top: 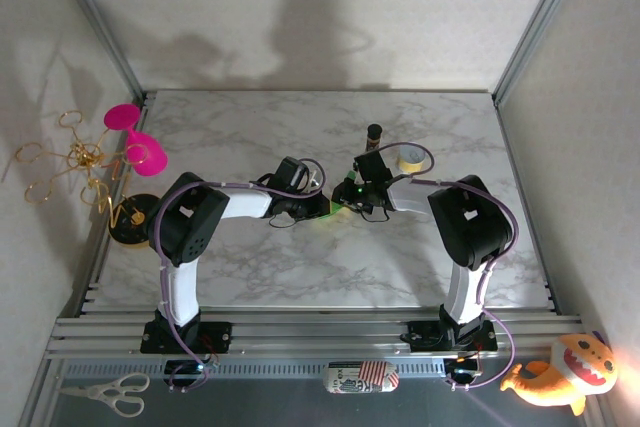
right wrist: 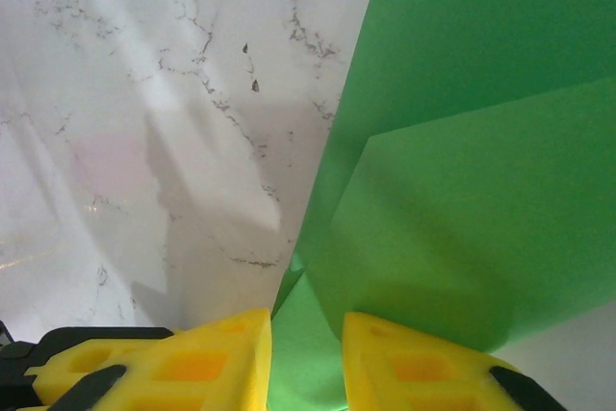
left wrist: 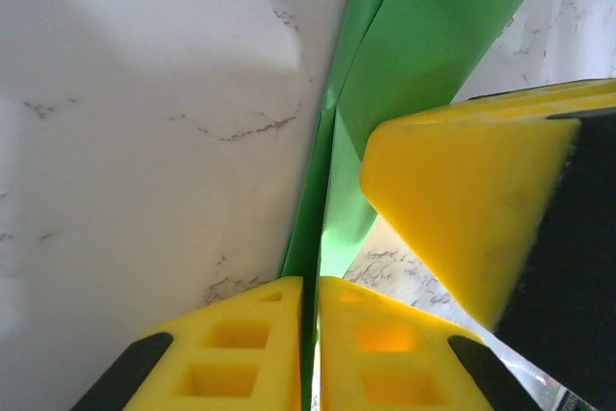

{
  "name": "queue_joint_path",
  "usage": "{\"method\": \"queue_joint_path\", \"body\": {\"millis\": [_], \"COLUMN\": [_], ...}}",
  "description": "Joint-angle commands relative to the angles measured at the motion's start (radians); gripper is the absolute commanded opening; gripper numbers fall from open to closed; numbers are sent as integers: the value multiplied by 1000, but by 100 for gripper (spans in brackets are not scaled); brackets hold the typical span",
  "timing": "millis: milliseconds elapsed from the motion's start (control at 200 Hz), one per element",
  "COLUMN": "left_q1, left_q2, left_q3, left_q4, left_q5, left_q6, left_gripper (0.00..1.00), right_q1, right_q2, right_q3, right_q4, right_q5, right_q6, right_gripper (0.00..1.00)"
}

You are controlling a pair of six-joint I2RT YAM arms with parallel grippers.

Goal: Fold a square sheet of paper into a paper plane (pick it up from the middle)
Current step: Fold the wing for the fifth time at the center of the table.

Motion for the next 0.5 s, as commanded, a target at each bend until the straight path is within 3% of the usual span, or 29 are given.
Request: {"method": "queue_joint_path", "body": {"millis": [0, 230, 496], "left_q1": [-8, -8, -6], "left_q2": [83, 68, -45], "left_q3": [-46, -43, -24], "left_q4": [-56, -58, -95], "left_q5": [-66, -62, -61], "left_q6": [11, 11, 15], "left_gripper": [13, 13, 20], "right_q1": [-4, -13, -26], "right_q2": [40, 43, 61], "right_q3": [5, 9, 32], "right_q4": [-40, -50, -97], "right_q5": [5, -5, 2], "right_q6": [-28, -63, -115], "right_gripper": [29, 29, 29]}}
